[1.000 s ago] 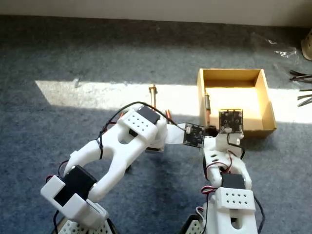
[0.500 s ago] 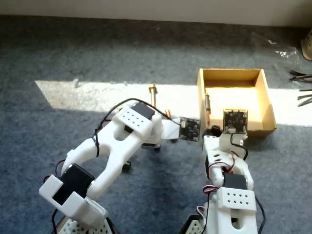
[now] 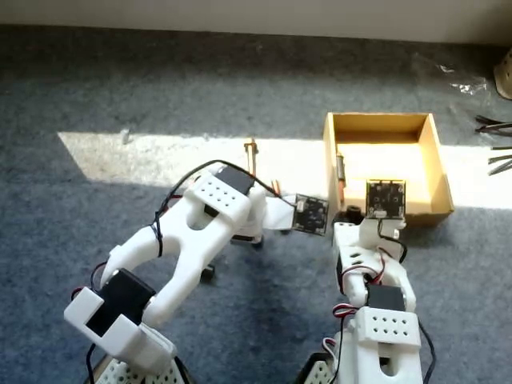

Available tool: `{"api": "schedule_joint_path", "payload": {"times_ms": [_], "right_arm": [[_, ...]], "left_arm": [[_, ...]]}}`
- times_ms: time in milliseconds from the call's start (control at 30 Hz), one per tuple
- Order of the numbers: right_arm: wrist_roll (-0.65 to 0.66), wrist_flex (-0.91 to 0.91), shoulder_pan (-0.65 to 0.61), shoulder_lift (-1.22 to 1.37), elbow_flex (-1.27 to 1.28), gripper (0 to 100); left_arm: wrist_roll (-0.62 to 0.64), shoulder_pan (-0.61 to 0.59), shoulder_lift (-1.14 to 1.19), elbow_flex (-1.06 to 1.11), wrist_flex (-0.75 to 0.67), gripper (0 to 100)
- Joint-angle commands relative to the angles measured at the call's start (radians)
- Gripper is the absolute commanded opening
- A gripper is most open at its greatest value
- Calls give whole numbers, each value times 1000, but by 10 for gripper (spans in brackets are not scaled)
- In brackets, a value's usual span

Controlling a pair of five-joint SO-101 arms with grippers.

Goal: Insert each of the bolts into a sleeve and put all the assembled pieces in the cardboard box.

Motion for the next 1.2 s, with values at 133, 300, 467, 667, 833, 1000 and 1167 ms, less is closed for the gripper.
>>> {"api": "schedule_joint_path", "payload": {"times_ms": [133,300,467,667,833,1000,1167], "right_arm": [[14,-27,10,-18,-13,4],[14,-27,10,-18,-13,4],[14,-27,12,-18,-13,4],[14,-27,12,-18,-13,4],[14,-28,12,-18,-13,4],[14,-28,12,-18,-13,4],[14,-28,12,-18,-13,4]], "left_arm": [[-8,12,-2,30,-75,125],[-8,8,25,25,-75,125],[-6,7,156,-42,-77,125],[-5,15,191,-82,-77,82],[-5,30,199,-81,-75,65],[-2,30,197,-84,-43,63],[86,27,189,-108,-48,63]]}}
